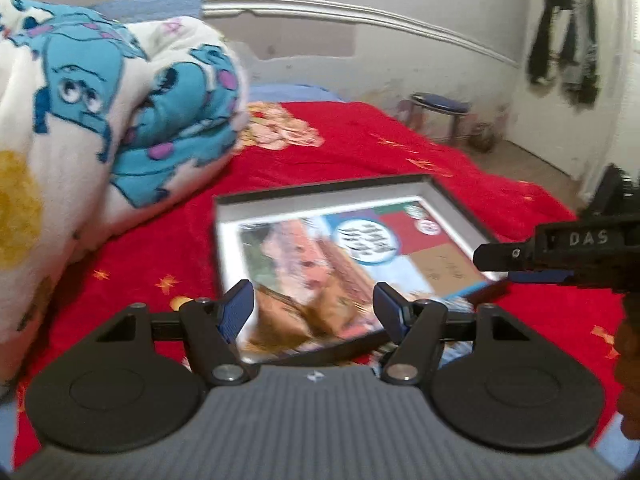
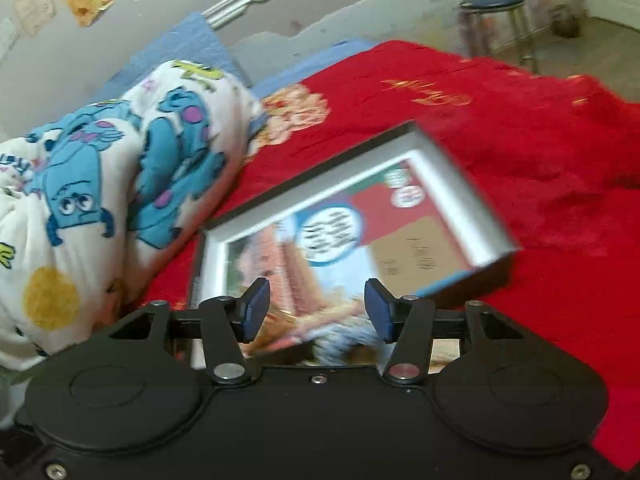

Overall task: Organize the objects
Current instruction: 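Move both open grippers back to the packet and scrunchie pile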

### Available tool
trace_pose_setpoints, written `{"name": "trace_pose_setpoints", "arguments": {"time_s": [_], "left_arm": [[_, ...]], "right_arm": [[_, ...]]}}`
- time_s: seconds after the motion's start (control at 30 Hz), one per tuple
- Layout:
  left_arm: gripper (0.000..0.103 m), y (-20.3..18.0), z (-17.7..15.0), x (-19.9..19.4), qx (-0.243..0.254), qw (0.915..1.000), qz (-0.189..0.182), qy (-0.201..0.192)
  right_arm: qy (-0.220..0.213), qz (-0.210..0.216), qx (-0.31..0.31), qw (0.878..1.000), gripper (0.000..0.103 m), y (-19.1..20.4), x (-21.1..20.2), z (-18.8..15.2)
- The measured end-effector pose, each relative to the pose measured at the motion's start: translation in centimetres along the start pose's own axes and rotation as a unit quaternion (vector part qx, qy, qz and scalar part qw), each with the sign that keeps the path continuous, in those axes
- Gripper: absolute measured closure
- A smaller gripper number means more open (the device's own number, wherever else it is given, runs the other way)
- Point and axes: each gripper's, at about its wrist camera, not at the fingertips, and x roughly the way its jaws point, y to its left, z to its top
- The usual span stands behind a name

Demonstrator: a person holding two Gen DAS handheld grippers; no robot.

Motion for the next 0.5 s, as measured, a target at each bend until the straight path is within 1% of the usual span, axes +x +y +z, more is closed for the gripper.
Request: {"name": "trace_pose_setpoints", "arguments": {"time_s": [0.03,0.1,0.2,0.33,0.37,0.4,0.43,0.5], "left_arm": [[0.026,-0.4,-0.2,-0.3,0.001,0.9999,-0.007,0.012],[0.026,-1.2,-0.8,-1.2,0.009,0.9994,-0.004,0.034],[0.026,-2.7,-1.9,-2.9,0.040,0.9983,-0.015,0.039],[0.029,-4.5,-2.6,-3.2,0.043,0.9961,-0.064,0.043],[0.030,-4.9,-2.8,-3.0,0.047,0.9951,-0.075,0.045],[0.034,-5.3,-3.1,-2.9,0.053,0.9945,-0.077,0.046],[0.037,-5.8,-3.4,-2.6,0.061,0.9943,-0.074,0.047],[0.045,-6.0,-3.8,-2.2,0.064,0.9934,-0.076,0.058]], "right_arm": [[0.002,-0.012,-0.004,1.000,0.052,-0.2,-0.7,-0.2],[0.005,-0.023,-0.012,1.000,0.052,-0.4,-1.8,-0.6],[-0.007,-0.028,-0.021,0.999,0.052,-0.4,-4.1,-1.5],[-0.026,-0.021,-0.015,0.999,0.052,-0.5,-6.8,-2.4],[-0.029,-0.018,-0.018,0.999,0.052,-0.6,-7.3,-2.8],[-0.033,-0.009,-0.026,0.999,0.052,-0.7,-7.9,-3.3],[-0.038,0.008,-0.035,0.999,0.052,-1.0,-8.3,-4.1],[-0.048,0.039,-0.033,0.998,0.052,-2.0,-8.2,-5.3]]}}
